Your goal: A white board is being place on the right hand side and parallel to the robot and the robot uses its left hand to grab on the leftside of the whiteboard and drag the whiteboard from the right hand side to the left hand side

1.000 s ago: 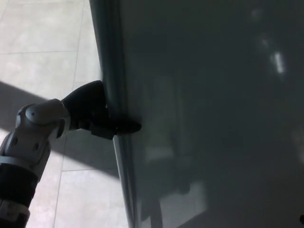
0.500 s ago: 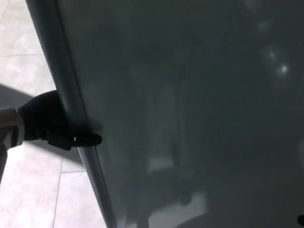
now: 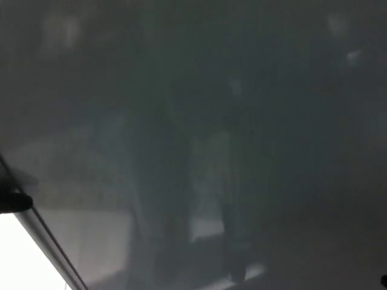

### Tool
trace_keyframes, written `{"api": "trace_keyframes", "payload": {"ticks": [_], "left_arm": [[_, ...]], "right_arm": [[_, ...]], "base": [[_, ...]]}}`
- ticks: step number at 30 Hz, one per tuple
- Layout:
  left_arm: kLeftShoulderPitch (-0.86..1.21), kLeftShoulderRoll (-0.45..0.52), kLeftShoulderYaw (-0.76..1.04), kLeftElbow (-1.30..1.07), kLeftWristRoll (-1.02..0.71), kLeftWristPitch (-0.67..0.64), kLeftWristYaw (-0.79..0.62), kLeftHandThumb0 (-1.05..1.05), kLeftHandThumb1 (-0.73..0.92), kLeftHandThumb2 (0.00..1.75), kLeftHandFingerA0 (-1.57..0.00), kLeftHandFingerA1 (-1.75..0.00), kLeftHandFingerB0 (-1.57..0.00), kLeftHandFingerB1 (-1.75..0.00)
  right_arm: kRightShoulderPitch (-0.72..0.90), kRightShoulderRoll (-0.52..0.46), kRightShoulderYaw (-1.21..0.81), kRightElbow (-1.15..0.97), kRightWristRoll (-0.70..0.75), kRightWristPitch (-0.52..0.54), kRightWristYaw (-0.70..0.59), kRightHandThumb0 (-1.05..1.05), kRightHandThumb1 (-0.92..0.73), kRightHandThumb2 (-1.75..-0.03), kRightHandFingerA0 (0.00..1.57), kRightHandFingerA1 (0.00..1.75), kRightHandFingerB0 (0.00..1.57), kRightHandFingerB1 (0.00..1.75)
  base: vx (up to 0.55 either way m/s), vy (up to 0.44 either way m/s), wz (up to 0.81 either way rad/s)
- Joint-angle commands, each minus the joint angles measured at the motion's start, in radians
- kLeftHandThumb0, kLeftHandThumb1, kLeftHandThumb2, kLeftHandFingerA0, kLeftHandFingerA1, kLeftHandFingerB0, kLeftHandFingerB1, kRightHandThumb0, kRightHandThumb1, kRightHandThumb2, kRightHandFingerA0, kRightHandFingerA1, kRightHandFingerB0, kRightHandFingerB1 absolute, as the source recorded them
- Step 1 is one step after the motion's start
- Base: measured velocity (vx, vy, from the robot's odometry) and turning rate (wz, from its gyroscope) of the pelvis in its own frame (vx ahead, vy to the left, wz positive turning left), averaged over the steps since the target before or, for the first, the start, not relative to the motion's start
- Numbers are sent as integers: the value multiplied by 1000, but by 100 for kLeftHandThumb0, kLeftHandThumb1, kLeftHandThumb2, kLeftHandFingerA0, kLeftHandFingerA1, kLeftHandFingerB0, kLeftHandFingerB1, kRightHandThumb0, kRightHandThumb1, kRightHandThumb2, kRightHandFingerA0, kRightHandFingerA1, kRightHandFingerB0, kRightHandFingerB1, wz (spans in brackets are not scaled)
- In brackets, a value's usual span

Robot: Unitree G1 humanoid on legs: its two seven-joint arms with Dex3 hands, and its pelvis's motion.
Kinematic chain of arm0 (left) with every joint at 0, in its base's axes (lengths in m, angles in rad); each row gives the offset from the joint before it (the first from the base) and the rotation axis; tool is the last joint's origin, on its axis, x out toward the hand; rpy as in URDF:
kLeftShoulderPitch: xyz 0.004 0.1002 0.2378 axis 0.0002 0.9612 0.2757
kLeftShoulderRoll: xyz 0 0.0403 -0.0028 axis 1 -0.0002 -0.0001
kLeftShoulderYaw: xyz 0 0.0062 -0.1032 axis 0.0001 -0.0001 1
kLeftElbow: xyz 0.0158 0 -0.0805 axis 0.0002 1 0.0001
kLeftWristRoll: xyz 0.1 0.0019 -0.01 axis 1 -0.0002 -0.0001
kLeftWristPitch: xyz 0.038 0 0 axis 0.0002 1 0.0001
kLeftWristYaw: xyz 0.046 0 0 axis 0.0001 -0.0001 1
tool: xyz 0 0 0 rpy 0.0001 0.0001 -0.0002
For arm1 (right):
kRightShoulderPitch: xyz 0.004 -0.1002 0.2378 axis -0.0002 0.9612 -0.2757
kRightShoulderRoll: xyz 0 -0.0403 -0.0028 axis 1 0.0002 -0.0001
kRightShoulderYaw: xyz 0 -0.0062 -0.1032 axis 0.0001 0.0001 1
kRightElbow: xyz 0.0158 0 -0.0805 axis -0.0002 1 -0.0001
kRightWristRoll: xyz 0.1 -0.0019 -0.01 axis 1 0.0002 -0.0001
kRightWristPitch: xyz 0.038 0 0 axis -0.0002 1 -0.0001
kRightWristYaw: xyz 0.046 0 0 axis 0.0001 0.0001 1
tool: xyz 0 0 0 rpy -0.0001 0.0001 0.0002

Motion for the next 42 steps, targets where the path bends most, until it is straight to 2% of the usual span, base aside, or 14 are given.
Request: {"api": "trace_keyframes", "payload": {"ticks": [1,16,17,19,20,21,23,24,26,33,34,40,41,42], "left_arm": [[47,90,51,-26,-26,50,-34,1,86,66,-74,-117,-79,-98],[-38,236,144,278,-19,19,-94,10,82,87,-75,-117,-76,-103],[-41,242,145,297,-16,5,-98,8,83,87,-75,-116,-75,-107],[-27,261,151,306,-12,-19,-90,7,83,86,-73,-125,-72,-108],[-20,269,154,308,-11,-26,-87,6,85,84,-70,-129,-71,-110],[-15,276,157,309,-11,-27,-85,6,86,84,-69,-129,-70,-110],[-13,287,162,313,-14,4,-78,6,88,83,-65,-130,-69,-112],[-14,290,165,320,-16,18,-74,6,88,82,-65,-128,-69,-111],[-9,292,173,340,-14,0,-72,7,89,81,-63,-134,-68,-115],[8,314,219,362,-27,23,-58,3,91,66,-55,-142,-67,-113],[-1,327,201,357,-1,55,-19,2,88,66,-57,-137,-69,-111],[19,334,203,335,11,2,-1,7,91,69,-51,-143,-66,-115],[20,335,202,330,14,7,12,2,88,62,-54,-137,-65,-107],[19,335,202,329,13,16,14,2,88,62,-54,-137,-65,-107]], "right_arm": [[7,-14,1,2,-1,-19,-6,-72,-76,-64,80,125,54,85],[-2,-15,7,11,-3,-18,-2,-74,-75,-63,76,124,53,84],[-2,-13,4,12,1,-13,2,-75,-54,-101,81,111,57,82],[2,-11,3,3,4,-7,4,-71,-74,-68,75,126,53,85],[3,-11,6,1,0,-9,-2,-74,-56,-103,82,113,55,82],[2,-10,6,3,0,-9,-4,-71,-74,-69,77,125,54,86],[-2,-10,4,10,1,-8,-4,-72,-73,-69,78,125,55,86],[-1,-10,6,8,-1,-8,-9,-73,-55,-101,82,113,57,83],[2,-12,8,7,-4,-15,-7,-74,-75,-67,75,127,53,87],[5,-13,18,8,-12,-27,-14,-75,-75,-67,76,125,54,86],[7,-10,18,8,-12,-29,-16,-76,-55,-102,83,113,57,83],[5,-7,20,8,-16,-25,-23,-76,-55,-102,83,114,57,83],[4,-7,20,10,-15,-23,-22,-74,-74,-64,78,127,55,86],[3,-8,20,11,-15,-22,-22,-74,-74,-64,78,127,55,86]], "base": [[0,0,0],[0,0,2],[0,0,0],[0,0,0],[0,0,0],[0,0,0],[0,0,0],[0,0,0],[0,0,0],[0,0,0],[0,0,0],[0,0,0],[0,0,0],[0,0,0]]}}
